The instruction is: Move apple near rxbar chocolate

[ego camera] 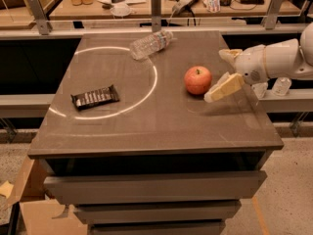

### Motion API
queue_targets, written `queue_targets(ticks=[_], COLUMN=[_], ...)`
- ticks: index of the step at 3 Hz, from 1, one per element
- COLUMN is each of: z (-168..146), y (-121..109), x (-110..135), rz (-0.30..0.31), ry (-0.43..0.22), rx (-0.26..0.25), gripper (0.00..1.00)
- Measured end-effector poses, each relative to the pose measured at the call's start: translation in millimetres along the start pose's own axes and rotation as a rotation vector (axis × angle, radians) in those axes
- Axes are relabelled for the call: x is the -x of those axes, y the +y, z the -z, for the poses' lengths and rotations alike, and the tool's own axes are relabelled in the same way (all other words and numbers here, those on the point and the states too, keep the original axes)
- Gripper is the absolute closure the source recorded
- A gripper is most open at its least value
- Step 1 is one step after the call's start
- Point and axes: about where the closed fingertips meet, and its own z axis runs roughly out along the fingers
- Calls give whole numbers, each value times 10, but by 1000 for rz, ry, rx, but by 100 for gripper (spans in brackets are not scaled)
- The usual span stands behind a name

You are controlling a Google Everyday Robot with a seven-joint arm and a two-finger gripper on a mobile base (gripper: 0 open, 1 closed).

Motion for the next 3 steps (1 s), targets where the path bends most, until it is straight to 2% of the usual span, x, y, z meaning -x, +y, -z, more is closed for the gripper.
queue_targets(ticks=[1,3], z=[-207,-343], y=[33,107], x=[46,151], rz=[-4,1], ry=[-17,-47], rx=[37,111], gripper=[16,63])
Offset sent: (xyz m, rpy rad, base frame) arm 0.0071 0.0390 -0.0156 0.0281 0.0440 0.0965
